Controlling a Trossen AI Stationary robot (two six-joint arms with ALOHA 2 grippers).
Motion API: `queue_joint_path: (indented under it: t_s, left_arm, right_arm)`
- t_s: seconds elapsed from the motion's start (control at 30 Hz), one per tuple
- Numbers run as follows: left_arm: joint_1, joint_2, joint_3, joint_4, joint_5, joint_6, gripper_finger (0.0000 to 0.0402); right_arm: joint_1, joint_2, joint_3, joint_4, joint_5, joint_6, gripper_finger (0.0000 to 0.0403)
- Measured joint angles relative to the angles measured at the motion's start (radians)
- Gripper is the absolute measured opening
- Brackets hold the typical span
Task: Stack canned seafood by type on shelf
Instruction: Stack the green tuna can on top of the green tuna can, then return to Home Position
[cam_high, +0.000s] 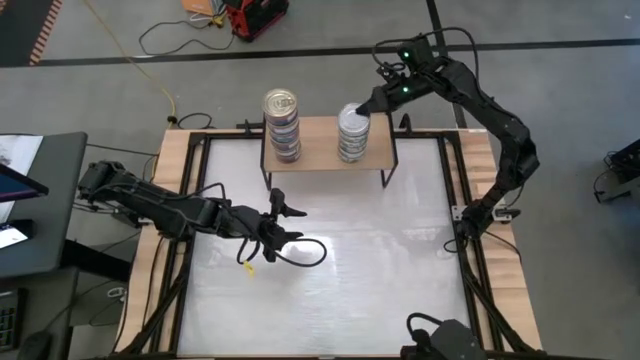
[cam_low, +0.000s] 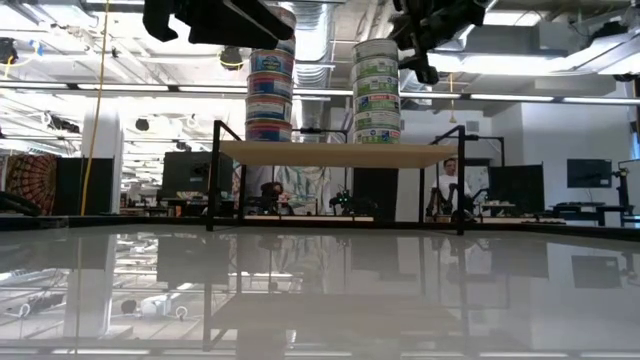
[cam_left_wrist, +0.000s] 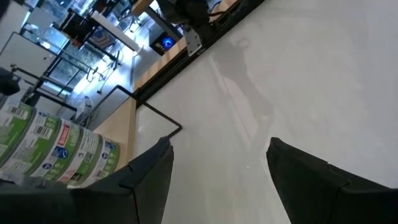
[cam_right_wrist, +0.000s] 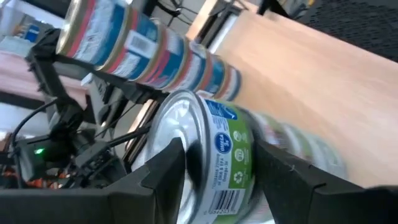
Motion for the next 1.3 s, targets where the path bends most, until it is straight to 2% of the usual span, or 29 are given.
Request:
queue_joint_path:
  t_s: [0.23,0.4,0.5,0.67,0.77,0.9,1.07,1.3]
  left_arm:
    - [0.000,-0.004,0.000,0.008,-0.001,-0.022,0.0250]
    - [0.009,-0.050,0.000,0.021,0.008,-0.076,0.0250]
    - [0.021,-0.107,0.000,0.021,0.022,-0.138,0.0250]
    - [0.071,-0.203,0.000,-0.020,0.128,-0.293,0.0250]
    - [0.080,-0.253,0.000,-0.073,0.132,-0.346,0.0250]
    - [0.081,-0.303,0.000,-0.115,0.127,-0.392,0.0250]
    - [0.074,-0.325,-0.006,-0.162,0.181,-0.461,0.0250]
    - [0.061,-0.343,-0.170,-0.052,0.249,-0.511,0.0250]
  right_arm:
    - [-0.027,-0.001,0.001,-0.003,0.001,-0.037,0.0216]
    - [-0.042,-0.030,0.005,-0.003,0.012,-0.093,0.0217]
    - [-0.060,-0.065,0.005,-0.017,0.056,-0.151,0.0217]
    - [-0.079,-0.160,0.005,-0.073,0.170,-0.268,0.0217]
    - [-0.064,-0.248,-0.027,-0.080,0.252,-0.315,0.0217]
    - [-0.007,-0.393,-0.131,-0.031,0.337,-0.323,0.0217]
    - [0.126,-0.617,-0.372,0.149,0.457,-0.241,0.0217]
    - [0.367,-0.891,-0.767,0.453,0.593,-0.124,0.0217]
